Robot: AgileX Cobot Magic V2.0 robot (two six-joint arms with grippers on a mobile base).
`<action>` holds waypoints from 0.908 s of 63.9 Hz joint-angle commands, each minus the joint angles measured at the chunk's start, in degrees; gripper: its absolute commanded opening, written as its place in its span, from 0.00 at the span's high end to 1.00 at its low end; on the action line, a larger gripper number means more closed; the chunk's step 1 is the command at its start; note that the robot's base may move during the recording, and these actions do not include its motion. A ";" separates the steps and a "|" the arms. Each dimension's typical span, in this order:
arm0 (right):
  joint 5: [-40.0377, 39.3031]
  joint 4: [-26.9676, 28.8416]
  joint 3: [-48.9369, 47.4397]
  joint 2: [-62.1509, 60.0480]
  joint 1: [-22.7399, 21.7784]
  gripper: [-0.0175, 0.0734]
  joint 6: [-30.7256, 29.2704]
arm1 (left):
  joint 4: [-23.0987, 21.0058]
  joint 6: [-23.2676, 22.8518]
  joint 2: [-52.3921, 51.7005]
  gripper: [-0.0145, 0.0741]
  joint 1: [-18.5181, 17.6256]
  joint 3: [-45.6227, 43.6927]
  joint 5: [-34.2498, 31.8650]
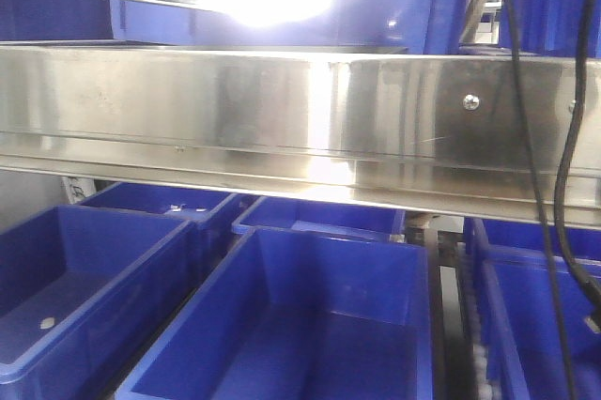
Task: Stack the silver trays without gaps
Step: 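Lower the held silver tray with both grippers onto the tray on the shelf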
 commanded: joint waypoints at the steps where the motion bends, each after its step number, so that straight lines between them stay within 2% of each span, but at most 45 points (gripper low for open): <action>1: -2.13 0.23 -0.43 -0.17 0.67 0.88 -0.45 | -2.02 -1.01 -0.21 0.85 -0.33 -0.57 -2.85; 7: 0.52 0.23 -0.53 -0.17 0.67 0.88 2.72 | -4.00 -1.01 -0.21 0.85 -0.33 -0.57 0.78; 18: 0.90 0.90 -0.64 -0.17 0.56 0.88 3.22 | -5.65 -1.01 -0.09 0.85 -0.33 -1.61 7.65; 28: 2.43 3.83 -0.64 -0.17 -1.48 0.88 4.70 | -6.57 1.68 1.60 0.85 -0.33 -6.78 15.20; 38: 2.82 6.70 -0.64 -0.17 -3.28 0.88 4.70 | -8.76 4.58 2.75 0.85 -0.33 -9.43 16.51; 52: 2.82 7.05 -0.64 -0.17 -3.38 0.88 4.14 | -8.93 4.68 5.73 0.85 -0.33 -9.66 18.15; 58: 2.93 7.14 -0.64 -0.17 -3.38 0.88 4.14 | -8.93 4.68 6.62 0.79 -0.33 -9.66 19.29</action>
